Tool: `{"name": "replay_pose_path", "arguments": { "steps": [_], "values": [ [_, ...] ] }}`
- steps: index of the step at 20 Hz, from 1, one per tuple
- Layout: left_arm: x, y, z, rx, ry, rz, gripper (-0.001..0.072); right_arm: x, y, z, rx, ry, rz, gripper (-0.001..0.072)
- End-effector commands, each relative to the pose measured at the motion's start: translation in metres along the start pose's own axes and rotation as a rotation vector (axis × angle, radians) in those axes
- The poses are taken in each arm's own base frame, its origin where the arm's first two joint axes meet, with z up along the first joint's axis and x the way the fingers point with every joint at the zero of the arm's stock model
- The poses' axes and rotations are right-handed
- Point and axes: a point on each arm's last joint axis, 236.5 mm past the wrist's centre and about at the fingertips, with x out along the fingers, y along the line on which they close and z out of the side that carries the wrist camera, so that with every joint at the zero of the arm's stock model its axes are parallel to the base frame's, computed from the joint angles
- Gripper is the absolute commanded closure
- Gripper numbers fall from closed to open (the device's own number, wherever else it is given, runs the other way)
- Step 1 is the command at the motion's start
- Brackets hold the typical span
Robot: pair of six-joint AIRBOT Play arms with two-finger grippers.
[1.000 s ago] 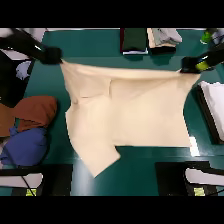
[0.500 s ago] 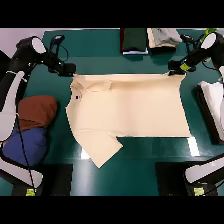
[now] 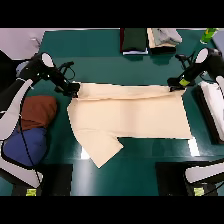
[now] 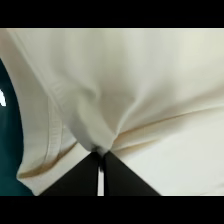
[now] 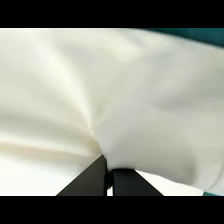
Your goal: Fold the shirts.
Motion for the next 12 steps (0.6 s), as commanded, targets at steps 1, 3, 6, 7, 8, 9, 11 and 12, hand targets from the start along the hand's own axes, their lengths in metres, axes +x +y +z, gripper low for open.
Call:
{"name": "replay_pose_path", "arguments": {
  "steps": [1, 3, 6, 7, 8, 9, 11, 12],
  "values": [
    [0.016, -0.001, -0.013, -0.034, 0.037, -0.027, 0.0680, 0.017, -0.001, -0.015, 0.011, 0.038, 0.001, 0.0692],
    [0.016, 0.000, -0.013, -0.054, 0.038, -0.024, 0.0505, 0.016, -0.001, -0.016, 0.011, 0.043, 0.002, 0.0602],
    [0.005, -0.003, -0.009, -0.062, 0.032, -0.021, 0.0230, 0.013, 0.000, -0.020, 0.010, 0.056, 0.003, 0.0255],
    [-0.005, -0.006, -0.008, -0.048, 0.029, -0.018, 0.0230, 0.006, 0.000, -0.022, 0.008, 0.050, 0.000, 0.0255],
    [-0.018, -0.007, -0.007, -0.033, 0.004, 0.000, 0.0231, -0.005, -0.001, -0.022, 0.006, 0.030, -0.003, 0.0255],
    [-0.035, -0.006, -0.007, -0.022, -0.037, 0.027, 0.0231, -0.020, -0.004, -0.024, 0.008, 0.006, -0.006, 0.0255],
    [-0.065, -0.001, -0.020, -0.015, -0.105, 0.096, 0.0231, -0.048, -0.014, -0.036, 0.034, -0.055, -0.015, 0.0256],
    [-0.075, 0.002, -0.034, -0.014, -0.127, 0.120, 0.0231, -0.058, -0.022, -0.050, 0.061, -0.070, -0.021, 0.0255]
  ]
}}
